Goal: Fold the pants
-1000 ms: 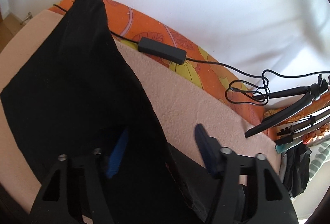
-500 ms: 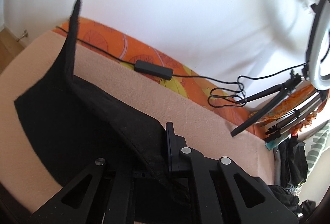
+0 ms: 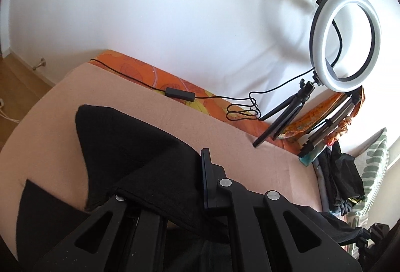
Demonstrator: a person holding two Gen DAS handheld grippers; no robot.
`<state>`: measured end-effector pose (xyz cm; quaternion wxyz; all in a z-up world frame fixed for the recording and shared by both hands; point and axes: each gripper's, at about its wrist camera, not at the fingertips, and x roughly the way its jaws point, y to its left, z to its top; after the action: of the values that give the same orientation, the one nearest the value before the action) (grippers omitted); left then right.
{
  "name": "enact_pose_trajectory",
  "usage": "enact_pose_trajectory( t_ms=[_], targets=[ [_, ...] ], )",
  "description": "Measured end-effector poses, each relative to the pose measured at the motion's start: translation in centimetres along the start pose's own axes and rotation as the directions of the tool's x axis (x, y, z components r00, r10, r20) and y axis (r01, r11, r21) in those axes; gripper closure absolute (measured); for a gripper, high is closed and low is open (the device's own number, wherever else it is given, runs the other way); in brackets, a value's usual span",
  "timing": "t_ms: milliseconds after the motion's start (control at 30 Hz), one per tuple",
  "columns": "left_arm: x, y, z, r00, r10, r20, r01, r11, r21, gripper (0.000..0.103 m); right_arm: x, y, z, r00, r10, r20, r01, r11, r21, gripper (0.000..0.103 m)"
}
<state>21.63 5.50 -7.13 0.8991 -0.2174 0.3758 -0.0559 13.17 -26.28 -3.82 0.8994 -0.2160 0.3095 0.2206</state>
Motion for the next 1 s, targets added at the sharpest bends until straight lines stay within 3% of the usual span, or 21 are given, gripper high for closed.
enact_pose_trajectory(
  t_ms=[367, 633, 867, 1000],
  targets=[
    [-5.7, 1.7, -7.3, 1.0, 0.021, 0.015, -0.021, 1.0, 0.006, 0.099, -3.1, 5.3, -3.9, 0.999, 0.015, -0.052, -0.017, 0.999, -0.034, 0.095],
    [-7.9, 2.7, -11.9, 1.0, 0.015, 0.02, -0.016, 1.0, 0.002, 0.099, -4.6, 7.5, -6.3, 0.997, 0.033, -0.075, -0.031, 0.999, 0.022, 0.095],
    [-7.6, 5.6, -15.2, 0.999, -0.029, -0.013, 0.028, 0.995, -0.094, 0.099, -4.0, 9.6, -8.7, 0.994, 0.025, -0.11, -0.02, 0.999, 0.048, 0.095],
    [-8.1, 7.6, -15.7, 0.999, -0.045, 0.012, 0.046, 0.983, -0.176, 0.094, -3.2, 10.2, -9.5, 0.994, 0.032, -0.107, -0.024, 0.997, 0.079, 0.095]
  ],
)
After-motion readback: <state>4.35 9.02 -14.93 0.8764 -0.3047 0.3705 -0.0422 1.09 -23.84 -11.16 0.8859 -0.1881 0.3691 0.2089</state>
